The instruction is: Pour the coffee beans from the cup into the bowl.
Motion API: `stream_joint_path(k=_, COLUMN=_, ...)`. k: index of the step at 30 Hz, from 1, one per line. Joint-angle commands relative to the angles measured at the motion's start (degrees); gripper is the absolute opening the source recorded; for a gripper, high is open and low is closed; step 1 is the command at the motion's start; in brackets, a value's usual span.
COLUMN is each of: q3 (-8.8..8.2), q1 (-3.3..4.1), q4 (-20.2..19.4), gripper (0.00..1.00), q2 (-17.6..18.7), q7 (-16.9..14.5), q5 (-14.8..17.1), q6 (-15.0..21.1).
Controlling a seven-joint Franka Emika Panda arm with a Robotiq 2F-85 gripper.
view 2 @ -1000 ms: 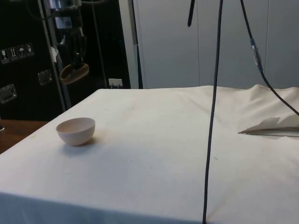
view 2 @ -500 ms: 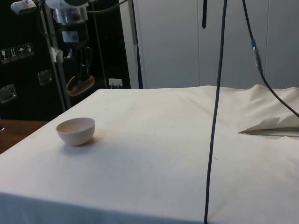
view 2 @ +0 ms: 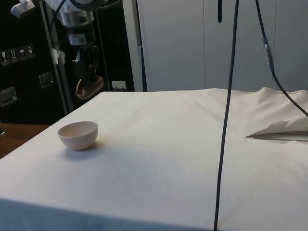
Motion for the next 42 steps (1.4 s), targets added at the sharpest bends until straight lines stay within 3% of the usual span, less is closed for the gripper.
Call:
stream_joint_path(k=1, q3=-0.29, q1=0.40, q4=-0.57, gripper=0.01, q2=-0.34, q7=0.80, q5=-1.09, q6=0.86)
stream_joint_path(k=4, q3=0.29, q1=0.34, q4=-0.34, gripper=0.01, q2=-0.11, q7=2.18, q5=-2.92, q6=0.52)
stream_joint_path(k=5, q3=0.92, q1=-0.06, q4=-0.06, gripper=0.01, q2=0.00, q7=2.46, q5=-3.38, q6=0.00)
stream_joint_path(k=6, q3=0.63, q1=0.34, q4=-0.11, gripper=0.01, q2=0.17, q7=3.27, q5=-4.30, q6=0.46)
stream_joint_path(k=9, q3=1.20, q1=0.29, q4=0.23, gripper=0.01, q2=0.52, q7=5.04, q5=-6.42, q6=0.29)
stream_joint_path(k=13, q3=2.23, q1=0.06, q4=0.80, gripper=0.01, q2=1.15, q7=7.79, q5=-9.80, q6=0.00)
stream_joint_path(k=14, q3=2.64, q1=-0.29, q4=0.57, gripper=0.01, q2=0.92, q7=7.79, q5=-9.85, q6=0.00)
stream_joint_path(k=15, q3=2.41, q1=0.06, q4=0.92, gripper=0.01, q2=1.26, q7=8.31, q5=-10.49, q6=-0.06)
stream_joint_path(k=22, q3=3.72, q1=0.06, q4=2.06, gripper=0.01, q2=2.46, q7=12.72, q5=-15.81, q6=-0.34)
stream_joint_path(k=23, q3=4.01, q1=-0.34, q4=1.60, gripper=0.01, q2=2.06, q7=12.20, q5=-15.36, q6=-0.11)
stream_joint_path(k=24, q3=3.90, q1=0.06, q4=2.23, gripper=0.01, q2=2.64, q7=13.29, q5=-16.50, q6=-0.40)
stream_joint_path(k=31, q3=5.39, q1=0.00, q4=3.72, gripper=0.01, q2=4.24, q7=17.65, q5=-21.77, q6=-1.09)
stream_joint_path(k=32, q3=5.73, q1=-0.46, q4=3.32, gripper=0.01, q2=3.90, q7=17.36, q5=-21.60, q6=-0.63)
stream_joint_path(k=33, q3=5.61, q1=-0.06, q4=3.90, gripper=0.01, q2=4.41, q7=18.16, q5=-22.40, q6=-1.20)
stream_joint_path(k=39, q3=6.88, q1=-0.17, q4=4.98, gripper=0.01, q2=5.73, q7=21.20, q5=-26.53, q6=-2.29)
stream_joint_path(k=40, q3=7.16, q1=-0.46, q4=4.70, gripper=0.01, q2=5.50, q7=21.20, q5=-26.47, q6=-1.89)
stream_joint_path(k=42, q3=7.16, q1=-0.17, q4=5.33, gripper=0.01, q2=6.02, q7=22.06, q5=-28.07, q6=-2.86)
